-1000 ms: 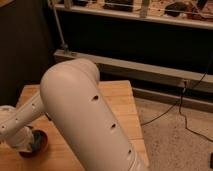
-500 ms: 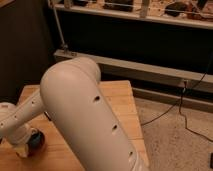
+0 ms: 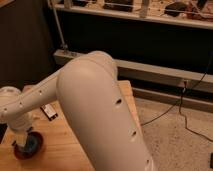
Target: Place the ceramic cup in the ceramic bowl
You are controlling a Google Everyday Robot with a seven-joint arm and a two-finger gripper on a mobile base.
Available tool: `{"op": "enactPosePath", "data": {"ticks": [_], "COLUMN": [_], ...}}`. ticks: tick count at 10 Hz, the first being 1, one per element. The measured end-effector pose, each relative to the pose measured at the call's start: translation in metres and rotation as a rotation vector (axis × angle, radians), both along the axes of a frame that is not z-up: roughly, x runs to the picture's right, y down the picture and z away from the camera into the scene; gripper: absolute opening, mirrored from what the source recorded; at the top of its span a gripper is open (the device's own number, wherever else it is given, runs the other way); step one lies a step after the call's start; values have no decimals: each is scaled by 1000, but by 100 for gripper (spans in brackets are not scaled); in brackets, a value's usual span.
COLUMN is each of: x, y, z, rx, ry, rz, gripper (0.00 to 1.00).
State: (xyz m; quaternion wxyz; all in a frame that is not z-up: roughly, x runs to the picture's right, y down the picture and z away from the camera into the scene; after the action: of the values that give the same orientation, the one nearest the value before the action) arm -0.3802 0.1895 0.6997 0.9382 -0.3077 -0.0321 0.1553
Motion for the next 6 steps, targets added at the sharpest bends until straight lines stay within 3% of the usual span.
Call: {"op": "enactPosePath", "data": {"ticks": [4, 6], "x": [4, 23], "y": [-14, -45], "z": [6, 33], "rx": [-12, -14], "ry": [34, 120], "rz": [76, 224], "gripper": [80, 80]}}
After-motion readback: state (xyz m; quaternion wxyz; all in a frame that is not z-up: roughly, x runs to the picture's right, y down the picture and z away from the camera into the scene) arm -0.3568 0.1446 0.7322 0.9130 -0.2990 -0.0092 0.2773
